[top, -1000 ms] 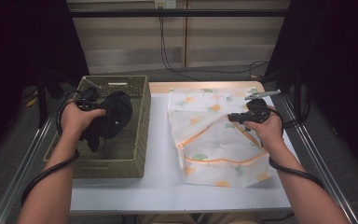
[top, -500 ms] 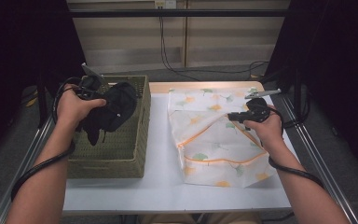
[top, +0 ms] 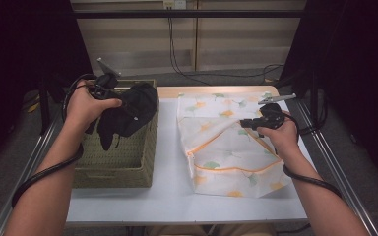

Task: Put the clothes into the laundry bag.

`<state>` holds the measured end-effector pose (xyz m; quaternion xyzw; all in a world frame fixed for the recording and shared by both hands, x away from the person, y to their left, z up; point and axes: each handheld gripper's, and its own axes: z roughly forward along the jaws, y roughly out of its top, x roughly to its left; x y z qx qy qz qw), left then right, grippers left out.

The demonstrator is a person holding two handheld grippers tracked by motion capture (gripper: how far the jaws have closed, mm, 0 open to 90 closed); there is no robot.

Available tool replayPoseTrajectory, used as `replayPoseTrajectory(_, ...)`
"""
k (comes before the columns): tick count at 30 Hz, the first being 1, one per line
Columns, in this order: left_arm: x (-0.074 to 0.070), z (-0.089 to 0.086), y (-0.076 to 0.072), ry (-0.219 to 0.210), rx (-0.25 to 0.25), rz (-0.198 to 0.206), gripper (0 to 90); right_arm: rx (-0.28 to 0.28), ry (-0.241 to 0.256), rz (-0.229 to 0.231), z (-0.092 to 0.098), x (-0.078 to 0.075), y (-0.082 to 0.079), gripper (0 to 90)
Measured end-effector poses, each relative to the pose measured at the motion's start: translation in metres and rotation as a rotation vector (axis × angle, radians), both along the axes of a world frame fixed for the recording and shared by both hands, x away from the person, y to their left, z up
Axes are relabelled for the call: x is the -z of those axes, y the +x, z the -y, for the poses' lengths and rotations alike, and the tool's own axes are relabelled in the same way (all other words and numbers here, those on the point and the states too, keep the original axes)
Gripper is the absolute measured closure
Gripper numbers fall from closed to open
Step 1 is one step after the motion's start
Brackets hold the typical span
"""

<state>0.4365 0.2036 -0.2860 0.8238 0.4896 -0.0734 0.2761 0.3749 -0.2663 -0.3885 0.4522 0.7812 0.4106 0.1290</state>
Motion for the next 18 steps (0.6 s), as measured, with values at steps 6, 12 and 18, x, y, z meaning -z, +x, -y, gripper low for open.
replayPoseTrajectory(6,-0.009,0.017,-0.004,-0.011,0.053,-0.012,55.6,0.001,0.007,0.003,0.001,-0.001,0.001,90.0)
replayPoseTrajectory(12,-0.014,0.032,-0.009,-0.033,0.089,-0.011,55.6,0.002,0.007,0.001,0.000,-0.002,0.001,90.0)
replayPoseTrajectory(18,-0.019,0.047,-0.015,-0.040,0.144,-0.017,55.6,0.001,0.010,-0.001,0.000,-0.002,0.001,90.0)
